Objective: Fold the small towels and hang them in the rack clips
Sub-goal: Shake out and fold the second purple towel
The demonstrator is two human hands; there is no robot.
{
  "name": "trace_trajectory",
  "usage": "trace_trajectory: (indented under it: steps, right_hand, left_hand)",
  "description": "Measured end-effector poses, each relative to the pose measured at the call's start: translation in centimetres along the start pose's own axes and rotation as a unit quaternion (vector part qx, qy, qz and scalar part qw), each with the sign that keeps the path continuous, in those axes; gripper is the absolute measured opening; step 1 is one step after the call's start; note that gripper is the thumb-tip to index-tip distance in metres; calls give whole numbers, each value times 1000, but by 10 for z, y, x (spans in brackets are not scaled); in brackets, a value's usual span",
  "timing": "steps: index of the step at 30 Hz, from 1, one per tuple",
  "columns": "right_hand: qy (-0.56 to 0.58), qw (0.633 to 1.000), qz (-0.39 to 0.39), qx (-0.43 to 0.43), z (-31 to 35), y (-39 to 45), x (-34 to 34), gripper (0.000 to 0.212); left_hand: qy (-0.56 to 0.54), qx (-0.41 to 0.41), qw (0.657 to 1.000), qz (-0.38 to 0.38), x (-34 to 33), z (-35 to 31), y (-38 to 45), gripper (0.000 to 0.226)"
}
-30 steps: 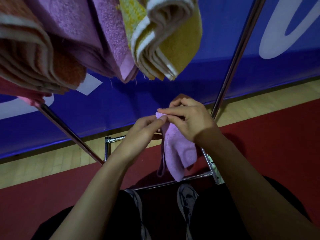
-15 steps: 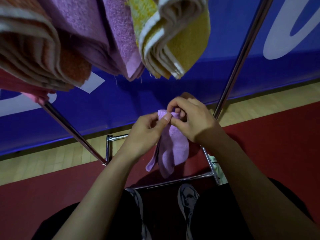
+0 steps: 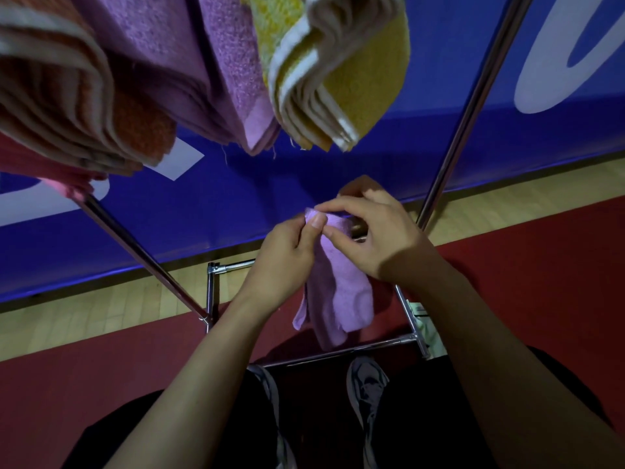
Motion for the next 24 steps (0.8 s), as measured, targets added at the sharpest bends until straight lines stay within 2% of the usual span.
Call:
trace_trajectory:
  steps: [3, 6, 11, 14, 17, 22, 24]
  right_hand:
    - [18, 998, 43, -48, -10, -2, -2, 25]
    - [38, 983, 128, -130, -22, -14, -12, 45]
    - [52, 975, 183, -114, -18, -19, -17, 66]
    - [-9, 962, 251, -104, -25, -28, -25, 45]
    - [-19, 948, 294, -120, -28, -34, -28, 38]
    - [-5, 949, 284, -136, -30, -31, -19, 18]
    - [17, 956, 254, -144, -31, -27, -13, 20]
  left_hand:
    - [22, -31, 999, -13, 6, -4, 1, 36]
    - [40, -62, 997, -6, 12, -10, 0, 36]
    - [41, -105, 992, 52, 15, -13, -2, 46]
    - [42, -110, 991, 58, 18, -14, -3, 50]
    - [47, -125, 990, 40, 23, -15, -3, 43]
    - [68, -123, 989, -38, 37, -13, 2, 33]
    - [76, -115, 988, -70, 44, -8, 5, 31]
Point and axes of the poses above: each hand's wrist, its own y-axis towards the middle knuckle, its own x-axis out of the back of the hand, z = x × y, the point moved 8 cm from there along y, towards the middle knuckle, and after that the axes turned 14 degrees about -z, right-handed, at the moved point
